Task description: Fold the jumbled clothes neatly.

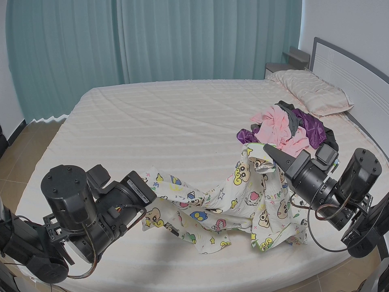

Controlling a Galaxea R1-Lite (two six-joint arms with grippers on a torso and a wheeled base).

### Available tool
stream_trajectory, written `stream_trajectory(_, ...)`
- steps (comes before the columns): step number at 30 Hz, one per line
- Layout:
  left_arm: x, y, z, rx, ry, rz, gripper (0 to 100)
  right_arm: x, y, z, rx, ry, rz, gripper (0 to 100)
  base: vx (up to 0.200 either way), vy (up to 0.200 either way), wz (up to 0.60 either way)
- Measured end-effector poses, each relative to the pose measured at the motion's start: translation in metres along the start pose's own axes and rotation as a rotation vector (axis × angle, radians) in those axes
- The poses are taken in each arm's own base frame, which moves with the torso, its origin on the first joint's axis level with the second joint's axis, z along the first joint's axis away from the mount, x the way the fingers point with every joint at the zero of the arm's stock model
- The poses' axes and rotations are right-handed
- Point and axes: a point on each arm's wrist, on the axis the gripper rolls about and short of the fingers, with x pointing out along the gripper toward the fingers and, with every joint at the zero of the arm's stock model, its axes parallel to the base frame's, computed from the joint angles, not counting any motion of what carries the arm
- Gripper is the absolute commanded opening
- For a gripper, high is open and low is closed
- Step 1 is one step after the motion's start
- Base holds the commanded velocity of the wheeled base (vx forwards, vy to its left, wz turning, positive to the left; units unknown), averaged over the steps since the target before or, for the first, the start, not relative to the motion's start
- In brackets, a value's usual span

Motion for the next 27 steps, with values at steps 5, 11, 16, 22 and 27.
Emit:
stream_trajectory(5, 0.0001, 0.0002, -0.0003, 0.001, 0.001, 0.001, 0, -0.0008, 0.0014, 0.001, 0.001, -0.003, 0.004, 0, 0.0, 0.2, 0.0)
stream_trajectory(11, 0.0004, 0.0005, -0.0006, 0.001, 0.002, 0.002, 0, -0.0012, 0.002, 0.0018, 0.001, -0.006, 0.007, 0, 0.0, 0.2, 0.0)
stream_trajectory(16, 0.0007, 0.0007, -0.0009, 0.001, 0.003, 0.003, 0, -0.0015, 0.0019, 0.0018, 0.001, -0.006, 0.006, 0, 0.0, 0.2, 0.0)
stream_trajectory(22, 0.0008, 0.0008, -0.001, 0.002, 0.004, 0.004, 0, -0.0014, 0.0024, 0.0021, 0.001, -0.007, 0.008, 0, 0.0, 0.2, 0.0)
stream_trajectory(27, 0.0009, 0.0009, -0.0012, 0.001, 0.005, 0.004, 0, -0.0014, 0.0022, 0.0024, 0.001, -0.008, 0.007, 0, 0.0, 0.08, 0.0)
